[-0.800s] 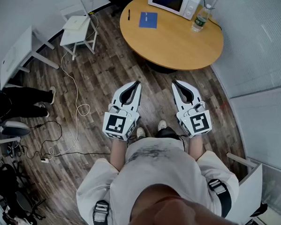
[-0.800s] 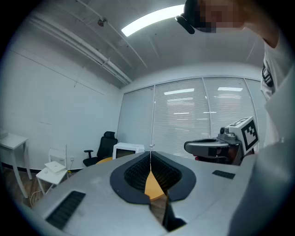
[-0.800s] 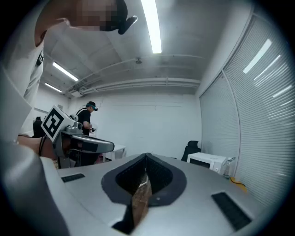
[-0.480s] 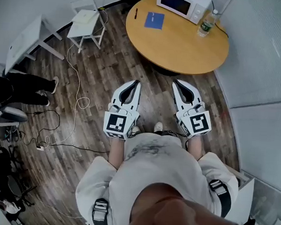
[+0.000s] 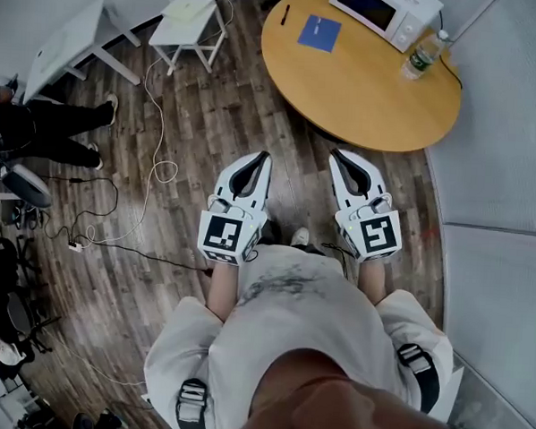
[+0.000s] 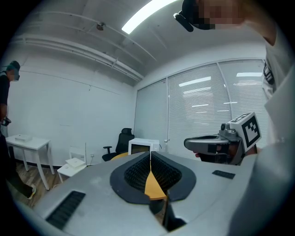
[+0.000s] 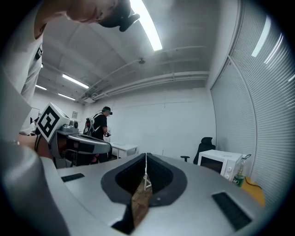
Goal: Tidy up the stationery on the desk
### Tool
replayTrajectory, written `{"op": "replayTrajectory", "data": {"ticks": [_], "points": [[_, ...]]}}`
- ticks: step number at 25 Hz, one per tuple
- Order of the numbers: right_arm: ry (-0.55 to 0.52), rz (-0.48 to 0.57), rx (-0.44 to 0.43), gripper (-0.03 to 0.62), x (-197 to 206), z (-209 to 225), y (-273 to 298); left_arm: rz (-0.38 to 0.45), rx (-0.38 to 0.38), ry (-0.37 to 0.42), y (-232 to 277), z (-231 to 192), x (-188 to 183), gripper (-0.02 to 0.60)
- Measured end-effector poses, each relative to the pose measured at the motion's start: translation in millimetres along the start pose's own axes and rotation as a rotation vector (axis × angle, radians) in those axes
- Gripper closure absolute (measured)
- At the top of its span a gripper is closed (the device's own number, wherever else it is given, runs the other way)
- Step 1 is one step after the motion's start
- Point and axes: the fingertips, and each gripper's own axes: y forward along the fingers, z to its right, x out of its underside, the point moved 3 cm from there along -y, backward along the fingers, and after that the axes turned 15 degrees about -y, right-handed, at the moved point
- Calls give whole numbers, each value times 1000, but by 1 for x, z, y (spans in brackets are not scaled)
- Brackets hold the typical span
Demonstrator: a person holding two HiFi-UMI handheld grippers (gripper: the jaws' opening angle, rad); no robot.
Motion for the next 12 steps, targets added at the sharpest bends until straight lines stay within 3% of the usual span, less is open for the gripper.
{"op": "replayTrajectory", "data": {"ticks": [7, 12], "points": [[-18, -35, 14, 530, 2, 7, 58, 2, 19, -3, 27, -49, -11, 568], [-44, -54, 42, 530, -1, 11, 101, -10, 79, 0, 56, -87, -25, 568]]}}
